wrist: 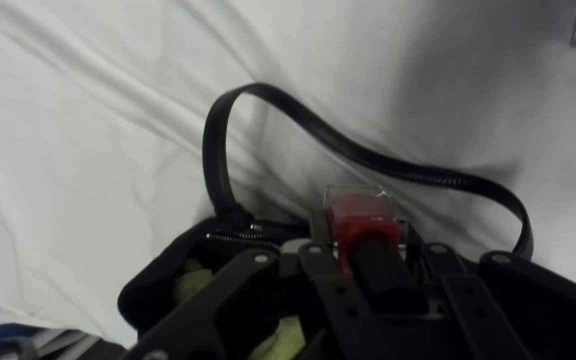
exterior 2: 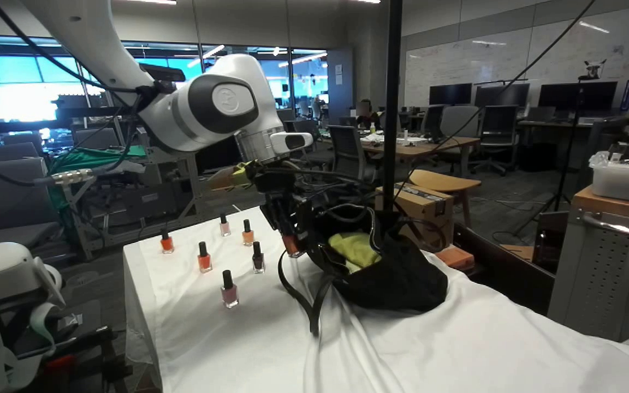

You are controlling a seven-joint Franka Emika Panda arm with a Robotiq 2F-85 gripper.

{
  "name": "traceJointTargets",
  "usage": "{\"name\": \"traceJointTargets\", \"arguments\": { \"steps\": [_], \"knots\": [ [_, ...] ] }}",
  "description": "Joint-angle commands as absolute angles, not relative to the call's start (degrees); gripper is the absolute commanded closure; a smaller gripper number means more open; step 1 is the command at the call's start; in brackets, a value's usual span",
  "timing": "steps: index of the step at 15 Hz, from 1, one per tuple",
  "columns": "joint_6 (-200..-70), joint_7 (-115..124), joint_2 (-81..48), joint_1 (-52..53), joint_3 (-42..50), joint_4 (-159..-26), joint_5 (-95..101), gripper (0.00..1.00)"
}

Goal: Pick up all the nail polish from the table and put them in the black bag.

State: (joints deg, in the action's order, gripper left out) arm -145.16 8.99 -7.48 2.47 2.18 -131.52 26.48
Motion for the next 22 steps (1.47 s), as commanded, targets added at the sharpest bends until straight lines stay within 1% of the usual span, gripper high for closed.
{"name": "traceJointTargets", "arguments": {
  "steps": [1, 7, 13, 14, 15, 17, 18, 20, 22],
  "knots": [
    [-146.8, 12.0, -13.3, 3.4, 2.8, -123.1, 31.3, 0.85],
    [-151.0, 12.2, -21.5, 4.3, 5.4, -113.6, 33.2, 0.85],
    [-153.1, 9.0, -27.0, 4.4, 7.4, -108.2, 31.6, 0.85],
    [-153.5, 8.9, -27.2, 4.6, 7.8, -108.0, 31.9, 0.35],
    [-153.6, 8.7, -27.3, 4.7, 8.0, -107.9, 32.0, 0.34],
    [-153.6, 8.4, -27.2, 5.0, 8.1, -108.1, 32.1, 0.23],
    [-153.5, 7.9, -26.9, 4.9, 7.9, -108.4, 31.8, 0.15],
    [-153.7, 8.3, -25.9, 5.5, 8.1, -109.5, 32.3, 0.03],
    [-153.0, 8.9, -24.8, 6.1, 8.2, -110.9, 32.3, 0.0]
  ]
}}
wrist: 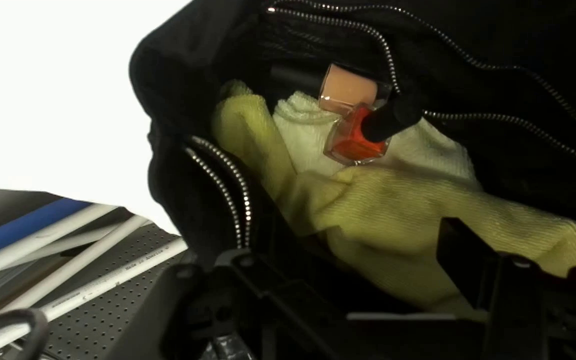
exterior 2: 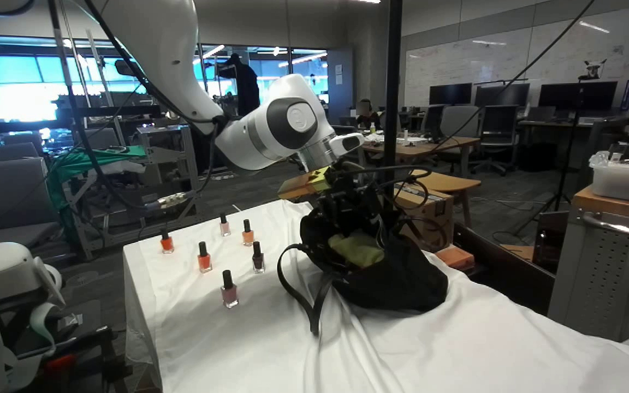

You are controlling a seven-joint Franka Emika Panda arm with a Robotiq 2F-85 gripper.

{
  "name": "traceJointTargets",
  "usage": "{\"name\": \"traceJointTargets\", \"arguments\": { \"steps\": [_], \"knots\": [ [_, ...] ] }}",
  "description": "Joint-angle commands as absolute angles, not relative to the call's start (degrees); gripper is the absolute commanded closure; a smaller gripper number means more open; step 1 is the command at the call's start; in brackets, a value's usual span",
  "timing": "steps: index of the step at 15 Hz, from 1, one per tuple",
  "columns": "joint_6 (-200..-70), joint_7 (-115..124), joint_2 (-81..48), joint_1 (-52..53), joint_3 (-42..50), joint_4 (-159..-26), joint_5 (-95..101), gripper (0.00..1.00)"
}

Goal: Pick up all the nail polish from the table and put them in the black bag.

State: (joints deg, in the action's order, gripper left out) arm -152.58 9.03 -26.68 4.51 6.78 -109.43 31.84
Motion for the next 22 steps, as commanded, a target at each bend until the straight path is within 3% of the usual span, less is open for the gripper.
{"name": "traceJointTargets", "arguments": {
  "steps": [1, 14, 22],
  "knots": [
    [-152.7, 8.7, -24.0, 6.1, 7.9, -111.8, 31.9, 0.0],
    [-142.6, 6.7, 1.1, 4.1, 3.3, -136.8, 24.5, 0.0],
    [-141.1, 6.1, 5.0, 5.0, -1.5, -147.0, 17.5, 0.0]
  ]
}}
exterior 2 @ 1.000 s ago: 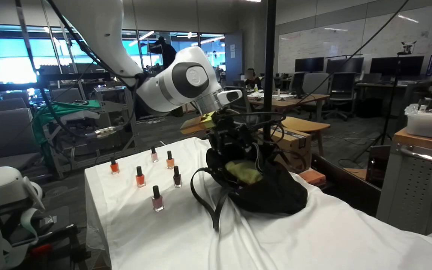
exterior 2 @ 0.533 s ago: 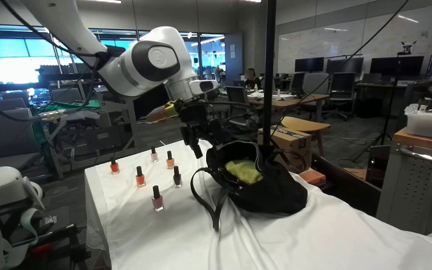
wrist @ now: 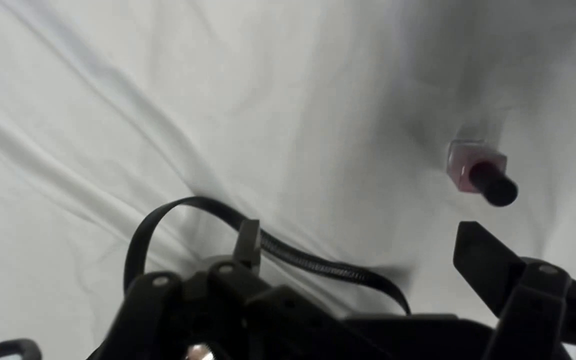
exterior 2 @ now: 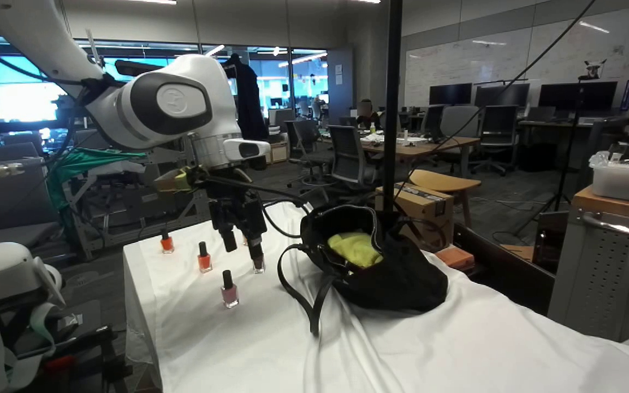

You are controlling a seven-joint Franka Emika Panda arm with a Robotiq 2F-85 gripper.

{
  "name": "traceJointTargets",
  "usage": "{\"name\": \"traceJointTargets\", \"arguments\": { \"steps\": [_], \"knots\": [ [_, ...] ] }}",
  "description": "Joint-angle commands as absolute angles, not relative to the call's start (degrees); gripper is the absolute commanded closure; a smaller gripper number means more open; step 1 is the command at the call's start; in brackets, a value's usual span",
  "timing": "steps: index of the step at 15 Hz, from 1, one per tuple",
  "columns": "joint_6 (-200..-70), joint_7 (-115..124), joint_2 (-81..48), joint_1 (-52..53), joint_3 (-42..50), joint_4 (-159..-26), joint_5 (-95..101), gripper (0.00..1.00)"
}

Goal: Pick up all the nail polish from the table and put them in the black bag.

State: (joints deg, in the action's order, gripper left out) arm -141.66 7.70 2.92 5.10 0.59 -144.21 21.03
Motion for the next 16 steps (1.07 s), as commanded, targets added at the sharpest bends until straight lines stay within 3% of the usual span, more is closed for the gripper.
{"name": "traceJointTargets", "arguments": {
  "steps": [1, 16],
  "knots": [
    [-141.4, 5.6, 4.7, 5.3, -2.2, -147.5, 16.0, 0.0],
    [-145.6, 3.6, -3.6, 8.2, -7.8, -145.5, 9.2, 0.0]
  ]
}}
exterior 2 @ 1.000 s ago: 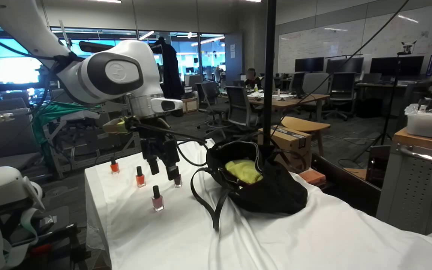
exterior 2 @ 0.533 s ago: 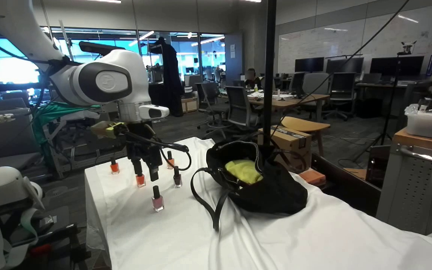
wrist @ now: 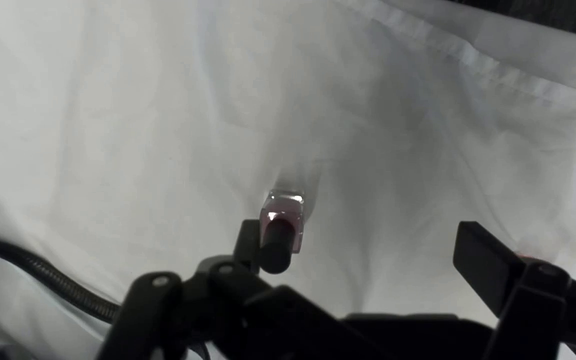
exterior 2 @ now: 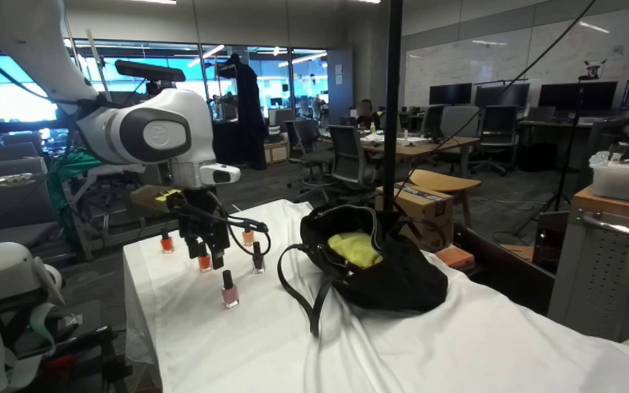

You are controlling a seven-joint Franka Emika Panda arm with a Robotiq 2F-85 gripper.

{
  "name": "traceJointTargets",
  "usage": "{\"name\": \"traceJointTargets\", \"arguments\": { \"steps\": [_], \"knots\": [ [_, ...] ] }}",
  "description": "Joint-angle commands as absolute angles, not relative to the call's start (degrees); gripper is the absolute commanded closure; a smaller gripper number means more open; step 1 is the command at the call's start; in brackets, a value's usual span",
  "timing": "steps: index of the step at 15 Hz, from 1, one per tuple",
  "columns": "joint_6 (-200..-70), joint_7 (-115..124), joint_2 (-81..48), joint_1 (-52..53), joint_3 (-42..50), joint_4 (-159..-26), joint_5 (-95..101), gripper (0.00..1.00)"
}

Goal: Pick up all the nail polish from the table and put them in the black bag.

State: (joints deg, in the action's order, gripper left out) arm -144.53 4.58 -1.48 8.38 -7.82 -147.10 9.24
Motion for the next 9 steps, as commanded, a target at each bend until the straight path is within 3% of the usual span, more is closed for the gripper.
{"name": "traceJointTargets", "arguments": {
  "steps": [1, 9],
  "knots": [
    [-146.0, 3.1, -4.2, 8.2, -7.7, -145.2, 9.2, 0.0],
    [-148.1, 3.2, -7.7, 7.5, -5.7, -142.8, 12.6, 0.0]
  ]
}}
